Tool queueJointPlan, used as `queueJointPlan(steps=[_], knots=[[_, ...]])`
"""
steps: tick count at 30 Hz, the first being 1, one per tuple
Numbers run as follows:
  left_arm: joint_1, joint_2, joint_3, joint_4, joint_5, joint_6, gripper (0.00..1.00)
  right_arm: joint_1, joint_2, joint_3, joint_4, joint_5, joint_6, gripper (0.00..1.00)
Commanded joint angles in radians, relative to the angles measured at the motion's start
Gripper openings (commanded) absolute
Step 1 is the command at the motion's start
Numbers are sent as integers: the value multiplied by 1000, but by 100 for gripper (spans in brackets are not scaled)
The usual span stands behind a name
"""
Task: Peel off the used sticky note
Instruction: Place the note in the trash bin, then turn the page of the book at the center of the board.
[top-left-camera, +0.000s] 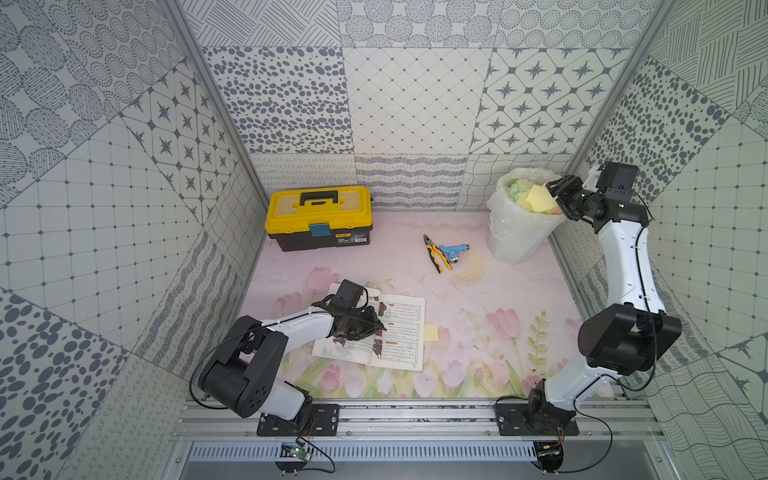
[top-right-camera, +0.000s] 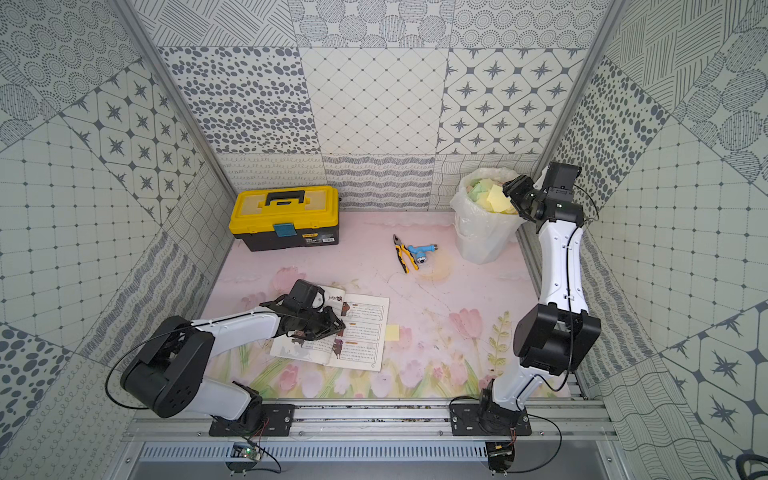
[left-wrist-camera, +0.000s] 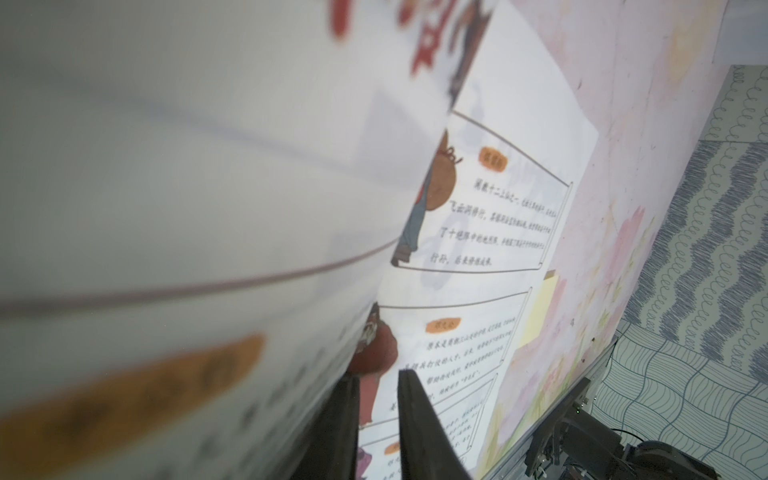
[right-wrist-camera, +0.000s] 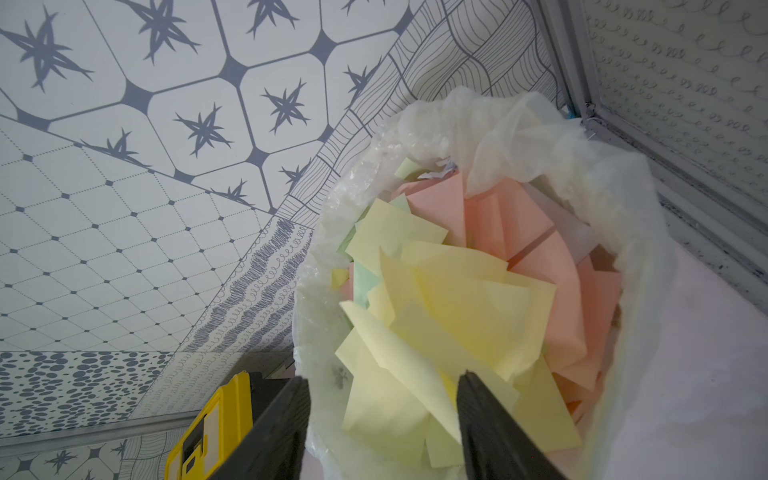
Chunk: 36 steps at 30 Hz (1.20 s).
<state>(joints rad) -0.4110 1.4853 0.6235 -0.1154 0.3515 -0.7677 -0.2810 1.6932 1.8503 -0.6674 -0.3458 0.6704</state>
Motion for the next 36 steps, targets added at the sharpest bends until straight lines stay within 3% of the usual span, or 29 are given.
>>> queueJointPlan(steps=[1,9,20,28,36], knots=[[0,-1,7,-20,16,-2,21,-11,-67,2,2,21,-20,67],[1,-7,12,-16,26,-7,21,-11,-180,-108,9,-56,-13,72],[0,-37,17,-9,42,-17,23,35,-434,-493,121,-170,47,74],[1,-53,13,7,62,-25,25,204,-523,-743,124,-190,31,74],[6,-75,-2,15,73,-38,25,447,-471,-956,142,-217,23,74]])
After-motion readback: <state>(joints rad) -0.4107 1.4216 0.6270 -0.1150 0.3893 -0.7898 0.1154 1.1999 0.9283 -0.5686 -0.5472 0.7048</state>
